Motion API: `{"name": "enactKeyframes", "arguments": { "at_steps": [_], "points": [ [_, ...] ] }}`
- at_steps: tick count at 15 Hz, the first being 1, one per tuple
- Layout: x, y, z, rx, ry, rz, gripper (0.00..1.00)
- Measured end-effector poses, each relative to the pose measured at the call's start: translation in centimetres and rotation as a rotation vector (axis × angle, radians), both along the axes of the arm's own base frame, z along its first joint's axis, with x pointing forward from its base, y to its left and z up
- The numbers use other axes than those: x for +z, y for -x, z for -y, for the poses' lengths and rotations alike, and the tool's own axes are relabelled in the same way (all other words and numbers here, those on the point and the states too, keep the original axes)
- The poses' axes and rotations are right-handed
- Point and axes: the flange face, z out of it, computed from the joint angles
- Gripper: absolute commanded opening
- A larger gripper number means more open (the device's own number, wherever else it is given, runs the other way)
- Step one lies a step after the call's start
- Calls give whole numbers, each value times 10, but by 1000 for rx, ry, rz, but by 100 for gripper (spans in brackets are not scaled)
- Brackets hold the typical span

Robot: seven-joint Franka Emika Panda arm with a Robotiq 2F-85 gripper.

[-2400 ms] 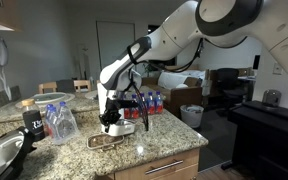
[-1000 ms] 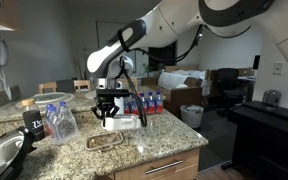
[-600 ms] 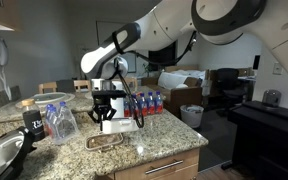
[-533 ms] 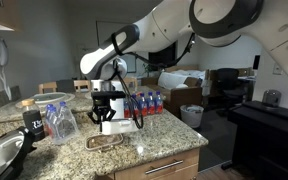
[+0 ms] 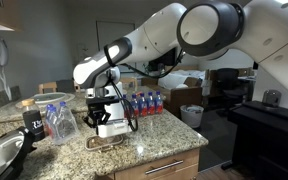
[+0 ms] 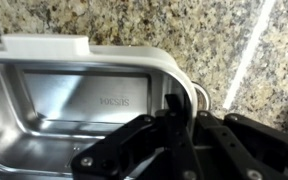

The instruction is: Put the container on top of the lid

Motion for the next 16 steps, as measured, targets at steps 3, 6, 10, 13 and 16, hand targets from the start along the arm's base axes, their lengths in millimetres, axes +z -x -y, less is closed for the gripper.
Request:
{"name": "enactKeyframes", "arguments": {
  "at_steps": [3,6,10,13,16],
  "points": [
    [-5,1,-22,39,8,44,5],
    [-11,3,-45,36,-7,85,5],
    [-14,-4,-58,-57,-34,175,5],
    [-9,-9,-59,-152,-37,223,5],
    [-6,-8,-62,-221,-18,238,5]
  ]
}}
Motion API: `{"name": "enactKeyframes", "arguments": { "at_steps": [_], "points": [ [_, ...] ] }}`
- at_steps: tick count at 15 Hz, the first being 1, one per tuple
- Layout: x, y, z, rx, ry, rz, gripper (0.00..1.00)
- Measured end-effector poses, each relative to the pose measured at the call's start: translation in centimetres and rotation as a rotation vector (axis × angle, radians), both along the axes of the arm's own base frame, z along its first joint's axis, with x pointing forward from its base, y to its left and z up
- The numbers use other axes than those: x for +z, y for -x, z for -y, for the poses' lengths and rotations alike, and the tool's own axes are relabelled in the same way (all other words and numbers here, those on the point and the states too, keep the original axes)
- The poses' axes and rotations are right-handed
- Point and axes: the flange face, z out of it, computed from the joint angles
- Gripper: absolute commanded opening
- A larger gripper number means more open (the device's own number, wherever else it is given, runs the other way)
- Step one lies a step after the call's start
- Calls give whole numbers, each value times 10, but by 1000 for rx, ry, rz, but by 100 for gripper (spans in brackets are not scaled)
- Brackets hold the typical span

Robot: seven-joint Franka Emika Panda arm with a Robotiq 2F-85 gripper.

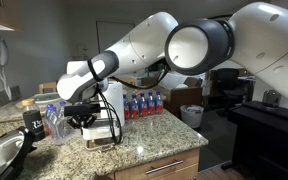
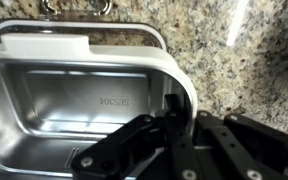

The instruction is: Put the container on top of the lid

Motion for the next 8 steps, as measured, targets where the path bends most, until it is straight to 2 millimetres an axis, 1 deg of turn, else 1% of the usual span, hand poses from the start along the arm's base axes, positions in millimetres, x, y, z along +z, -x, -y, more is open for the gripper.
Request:
{"name": "enactKeyframes", "arguments": {
  "at_steps": [5,8],
  "points": [
    [-5,5,-4,-92,38,-23,5],
    [-7,4,-1,-123,65,-42,5]
  ]
}}
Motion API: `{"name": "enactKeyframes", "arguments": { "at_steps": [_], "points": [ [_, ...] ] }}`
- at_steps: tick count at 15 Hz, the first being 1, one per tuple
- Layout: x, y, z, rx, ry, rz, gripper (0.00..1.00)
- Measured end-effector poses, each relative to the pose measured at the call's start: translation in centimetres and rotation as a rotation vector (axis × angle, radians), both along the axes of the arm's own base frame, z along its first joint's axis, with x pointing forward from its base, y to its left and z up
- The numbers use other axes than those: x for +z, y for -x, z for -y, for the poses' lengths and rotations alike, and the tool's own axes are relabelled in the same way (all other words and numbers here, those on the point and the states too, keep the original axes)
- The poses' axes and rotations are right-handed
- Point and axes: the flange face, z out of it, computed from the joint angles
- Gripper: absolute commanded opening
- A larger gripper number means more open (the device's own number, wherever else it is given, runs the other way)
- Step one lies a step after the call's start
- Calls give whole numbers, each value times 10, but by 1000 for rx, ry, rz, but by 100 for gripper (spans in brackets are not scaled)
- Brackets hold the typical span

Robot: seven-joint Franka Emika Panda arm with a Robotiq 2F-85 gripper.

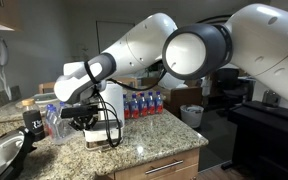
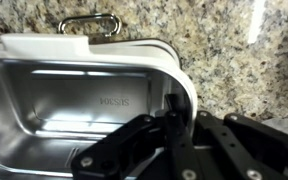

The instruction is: Put the container on top of the lid

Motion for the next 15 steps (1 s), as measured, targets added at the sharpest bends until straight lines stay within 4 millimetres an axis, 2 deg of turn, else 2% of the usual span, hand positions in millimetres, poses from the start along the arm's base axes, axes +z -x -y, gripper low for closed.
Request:
{"name": "enactKeyframes", "arguments": {
  "at_steps": [5,10,15],
  "points": [
    [-14,-5,9,-13,61,-40,5],
    [-28,-6,2,13,111,-34,5],
    [-23,-4,-10,38,136,-30,5]
  ]
}}
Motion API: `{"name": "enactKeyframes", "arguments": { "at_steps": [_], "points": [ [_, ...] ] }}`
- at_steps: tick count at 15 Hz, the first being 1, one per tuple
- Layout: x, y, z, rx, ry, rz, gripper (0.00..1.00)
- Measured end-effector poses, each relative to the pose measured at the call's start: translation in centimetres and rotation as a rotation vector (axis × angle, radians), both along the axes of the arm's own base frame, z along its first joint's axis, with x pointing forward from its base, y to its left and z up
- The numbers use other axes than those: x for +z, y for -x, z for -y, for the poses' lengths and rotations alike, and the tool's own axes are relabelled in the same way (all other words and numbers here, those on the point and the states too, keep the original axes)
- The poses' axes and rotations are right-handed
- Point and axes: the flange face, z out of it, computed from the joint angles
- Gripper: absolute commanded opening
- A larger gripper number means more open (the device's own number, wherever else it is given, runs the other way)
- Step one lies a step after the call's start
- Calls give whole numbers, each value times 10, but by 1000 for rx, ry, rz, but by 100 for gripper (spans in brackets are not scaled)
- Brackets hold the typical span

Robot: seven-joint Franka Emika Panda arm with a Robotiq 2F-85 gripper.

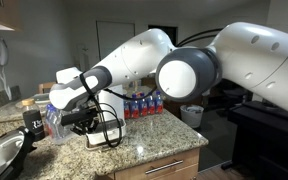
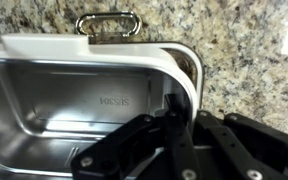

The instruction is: Put the container on top of the lid

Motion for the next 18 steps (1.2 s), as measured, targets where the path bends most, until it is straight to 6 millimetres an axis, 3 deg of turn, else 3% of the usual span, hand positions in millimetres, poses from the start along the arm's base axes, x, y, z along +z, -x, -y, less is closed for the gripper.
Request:
{"name": "enactKeyframes", "arguments": {
  "at_steps": [5,12,18],
  "points": [
    [9,2,-7,43,14,-20,5],
    [-2,-2,-8,138,21,-32,5],
    [2,-5,-13,185,-5,-25,5]
  ]
}}
